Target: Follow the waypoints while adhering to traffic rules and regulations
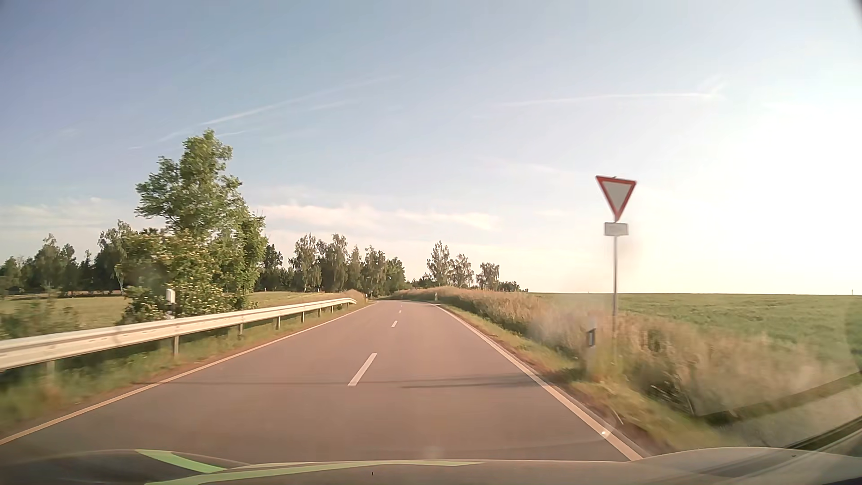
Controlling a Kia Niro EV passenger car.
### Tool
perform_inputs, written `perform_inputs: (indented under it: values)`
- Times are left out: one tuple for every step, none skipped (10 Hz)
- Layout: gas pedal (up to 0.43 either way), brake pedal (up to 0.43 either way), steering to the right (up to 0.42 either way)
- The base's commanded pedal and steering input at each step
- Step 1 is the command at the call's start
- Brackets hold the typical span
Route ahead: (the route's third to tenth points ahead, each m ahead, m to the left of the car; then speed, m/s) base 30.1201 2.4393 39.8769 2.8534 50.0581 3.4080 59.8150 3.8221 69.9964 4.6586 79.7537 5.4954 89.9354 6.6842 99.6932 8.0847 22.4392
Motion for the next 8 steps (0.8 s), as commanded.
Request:
perform_inputs:
  values:
    - [0.0, 0.177, -0.002]
    - [0.0, 0.177, -0.003]
    - [0.0, 0.171, -0.003]
    - [0.0, 0.177, -0.003]
    - [0.0, 0.171, -0.003]
    - [0.0, 0.171, -0.004]
    - [0.0, 0.165, -0.004]
    - [0.0, 0.159, -0.004]
